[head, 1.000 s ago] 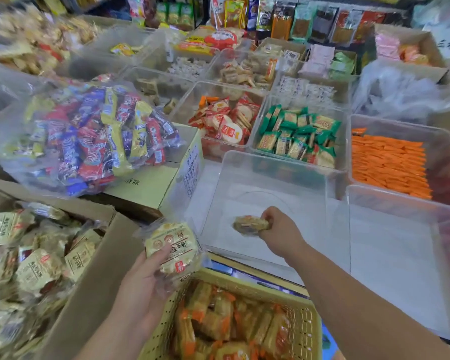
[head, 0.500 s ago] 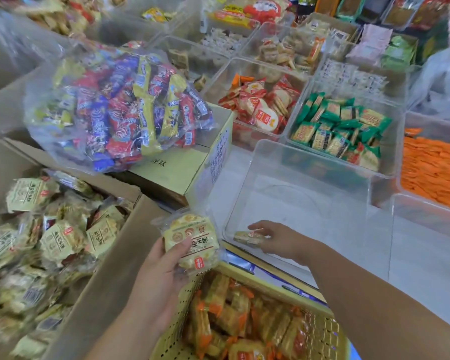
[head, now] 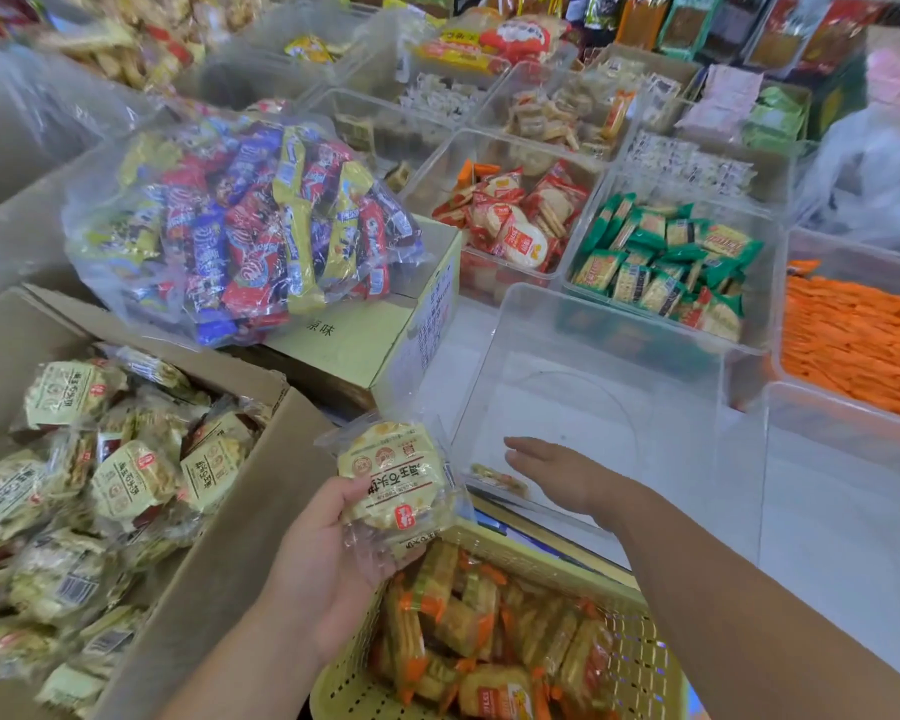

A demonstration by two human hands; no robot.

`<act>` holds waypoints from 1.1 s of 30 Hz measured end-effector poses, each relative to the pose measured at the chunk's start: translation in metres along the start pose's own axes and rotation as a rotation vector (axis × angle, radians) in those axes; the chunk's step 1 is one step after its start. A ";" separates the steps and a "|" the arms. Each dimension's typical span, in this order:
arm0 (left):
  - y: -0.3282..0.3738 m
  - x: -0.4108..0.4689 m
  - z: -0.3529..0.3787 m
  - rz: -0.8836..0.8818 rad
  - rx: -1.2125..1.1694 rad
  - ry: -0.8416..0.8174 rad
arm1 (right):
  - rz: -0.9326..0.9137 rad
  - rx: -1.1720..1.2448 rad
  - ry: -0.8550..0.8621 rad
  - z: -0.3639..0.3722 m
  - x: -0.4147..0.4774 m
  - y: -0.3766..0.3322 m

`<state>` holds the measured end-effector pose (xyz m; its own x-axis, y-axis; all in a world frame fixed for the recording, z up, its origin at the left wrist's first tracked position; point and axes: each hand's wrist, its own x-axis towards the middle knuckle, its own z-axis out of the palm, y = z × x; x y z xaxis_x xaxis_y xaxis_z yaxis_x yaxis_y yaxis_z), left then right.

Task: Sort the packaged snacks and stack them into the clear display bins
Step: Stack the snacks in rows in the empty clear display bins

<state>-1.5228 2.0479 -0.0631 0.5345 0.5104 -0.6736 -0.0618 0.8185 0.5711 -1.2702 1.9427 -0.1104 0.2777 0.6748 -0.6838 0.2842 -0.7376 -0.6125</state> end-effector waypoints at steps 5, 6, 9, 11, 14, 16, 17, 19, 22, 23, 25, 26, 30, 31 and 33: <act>-0.004 -0.012 0.021 0.032 0.130 -0.051 | -0.240 0.217 0.245 0.007 -0.062 -0.006; -0.005 -0.014 0.025 0.028 0.159 -0.062 | -0.344 0.225 0.273 0.012 -0.079 -0.008; -0.012 -0.020 0.038 0.009 0.263 -0.090 | -0.592 0.111 0.316 0.036 -0.119 -0.008; -0.017 -0.026 0.048 -0.011 0.362 -0.133 | -0.672 -0.079 0.394 0.053 -0.130 -0.003; -0.023 -0.033 0.059 -0.009 0.516 -0.129 | -0.676 -0.107 0.510 0.070 -0.138 0.008; -0.026 -0.035 0.063 -0.007 0.573 -0.102 | -0.652 -0.040 0.554 0.076 -0.141 0.015; -0.026 -0.036 0.065 -0.022 0.587 -0.107 | -0.643 -0.034 0.580 0.079 -0.141 0.018; -0.027 -0.037 0.065 -0.061 0.565 -0.115 | -0.632 -0.036 0.623 0.081 -0.143 0.021; -0.026 -0.034 0.059 -0.090 0.494 -0.038 | -0.602 0.115 0.625 0.075 -0.145 0.025; -0.025 -0.032 0.056 -0.093 0.466 -0.008 | -0.571 0.171 0.629 0.071 -0.144 0.027; -0.021 -0.027 0.049 -0.083 0.407 0.060 | -0.481 0.230 0.675 0.057 -0.137 0.031; -0.018 -0.025 0.046 -0.069 0.375 0.085 | -0.430 0.254 0.691 0.049 -0.131 0.032; -0.007 -0.018 0.034 -0.012 0.278 0.111 | -0.211 0.350 0.603 0.010 -0.090 0.029; -0.005 -0.016 0.031 -0.005 0.265 0.108 | -0.156 0.359 0.551 0.002 -0.076 0.026; -0.004 -0.013 0.024 0.008 0.248 0.103 | -0.071 0.330 0.456 -0.008 -0.046 0.019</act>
<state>-1.5090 2.0319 -0.0457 0.4458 0.5509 -0.7055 0.1492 0.7315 0.6654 -1.2703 1.8975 -0.0876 0.6574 0.6113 -0.4406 0.0349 -0.6088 -0.7925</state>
